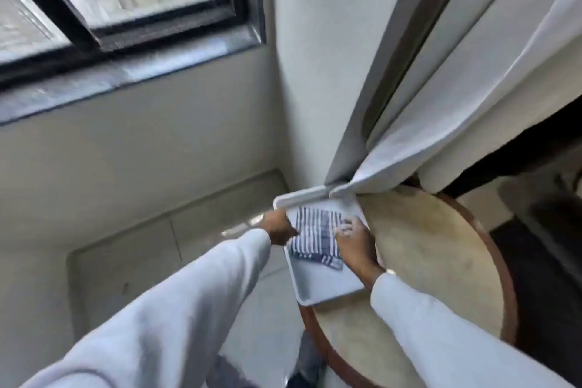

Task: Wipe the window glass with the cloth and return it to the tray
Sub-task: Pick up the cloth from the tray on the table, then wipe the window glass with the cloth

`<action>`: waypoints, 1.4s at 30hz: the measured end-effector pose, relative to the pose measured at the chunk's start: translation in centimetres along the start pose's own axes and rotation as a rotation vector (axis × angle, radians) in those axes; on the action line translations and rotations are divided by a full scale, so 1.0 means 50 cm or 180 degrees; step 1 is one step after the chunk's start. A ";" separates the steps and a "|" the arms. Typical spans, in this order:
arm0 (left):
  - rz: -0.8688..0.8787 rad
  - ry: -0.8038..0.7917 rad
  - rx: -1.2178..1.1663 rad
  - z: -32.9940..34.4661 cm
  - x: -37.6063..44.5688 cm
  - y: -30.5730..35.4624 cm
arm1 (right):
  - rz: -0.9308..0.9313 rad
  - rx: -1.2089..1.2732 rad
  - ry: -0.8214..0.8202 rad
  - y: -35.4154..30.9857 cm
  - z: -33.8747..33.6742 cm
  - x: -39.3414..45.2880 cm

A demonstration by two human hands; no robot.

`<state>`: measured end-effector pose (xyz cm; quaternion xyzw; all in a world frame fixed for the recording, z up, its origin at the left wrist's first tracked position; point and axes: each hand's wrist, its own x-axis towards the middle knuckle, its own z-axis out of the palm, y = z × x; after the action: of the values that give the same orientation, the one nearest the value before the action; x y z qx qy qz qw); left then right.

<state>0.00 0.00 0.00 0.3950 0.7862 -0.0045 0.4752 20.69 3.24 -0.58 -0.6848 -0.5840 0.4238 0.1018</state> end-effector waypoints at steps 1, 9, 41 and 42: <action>0.0037 -0.0009 0.0180 0.016 0.026 0.005 | 0.0093 -0.0097 -0.0079 0.025 0.017 0.022; -0.0001 0.0478 0.0028 0.144 0.109 0.041 | 0.0738 -0.0316 -0.0021 0.152 0.102 0.099; 0.2454 0.2497 -0.4640 -0.912 -0.806 0.123 | -0.1836 0.3320 -0.2790 -1.148 -0.363 -0.422; 0.2644 0.2682 -0.4735 -0.961 -0.855 0.116 | -0.1994 0.3348 -0.2887 -1.209 -0.374 -0.450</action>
<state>-22.01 -3.99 60.56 0.2083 0.4909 0.8095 0.2457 -8.45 7.92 59.76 -0.1072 -0.4568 0.8374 0.2803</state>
